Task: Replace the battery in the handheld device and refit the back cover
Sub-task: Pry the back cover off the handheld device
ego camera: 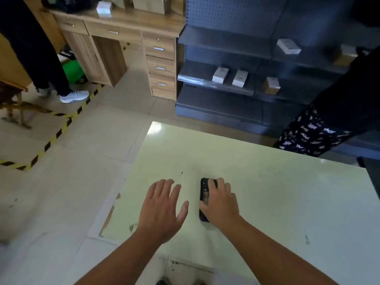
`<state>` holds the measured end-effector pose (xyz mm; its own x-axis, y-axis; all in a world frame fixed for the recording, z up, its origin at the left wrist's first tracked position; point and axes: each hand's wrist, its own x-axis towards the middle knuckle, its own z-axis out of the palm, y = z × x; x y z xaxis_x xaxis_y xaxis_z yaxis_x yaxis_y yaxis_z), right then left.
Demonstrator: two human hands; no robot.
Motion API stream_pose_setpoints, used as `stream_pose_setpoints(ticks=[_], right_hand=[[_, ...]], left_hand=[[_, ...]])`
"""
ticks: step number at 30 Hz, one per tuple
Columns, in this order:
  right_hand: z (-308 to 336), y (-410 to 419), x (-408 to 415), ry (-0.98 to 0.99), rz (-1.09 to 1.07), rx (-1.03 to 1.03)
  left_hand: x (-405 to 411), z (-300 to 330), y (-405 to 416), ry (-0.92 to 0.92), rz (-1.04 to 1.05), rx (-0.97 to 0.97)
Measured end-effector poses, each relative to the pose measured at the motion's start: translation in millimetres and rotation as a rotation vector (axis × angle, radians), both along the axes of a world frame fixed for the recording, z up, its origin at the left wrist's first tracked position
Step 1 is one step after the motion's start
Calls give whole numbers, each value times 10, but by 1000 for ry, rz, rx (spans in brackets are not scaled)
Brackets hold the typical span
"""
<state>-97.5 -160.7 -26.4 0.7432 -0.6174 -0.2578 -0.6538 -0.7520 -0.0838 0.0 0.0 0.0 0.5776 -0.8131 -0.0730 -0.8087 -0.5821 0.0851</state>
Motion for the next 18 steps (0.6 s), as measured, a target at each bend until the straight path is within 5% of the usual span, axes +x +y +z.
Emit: stream_pose_setpoints(ticks=[6,18], right_hand=[[-486,0,236,147,-13,-20],[-596,-7,362,91,-253,90]], left_hand=[[24,-311,139,-2,-45,55],[9,-424,424,-55,-49,74]])
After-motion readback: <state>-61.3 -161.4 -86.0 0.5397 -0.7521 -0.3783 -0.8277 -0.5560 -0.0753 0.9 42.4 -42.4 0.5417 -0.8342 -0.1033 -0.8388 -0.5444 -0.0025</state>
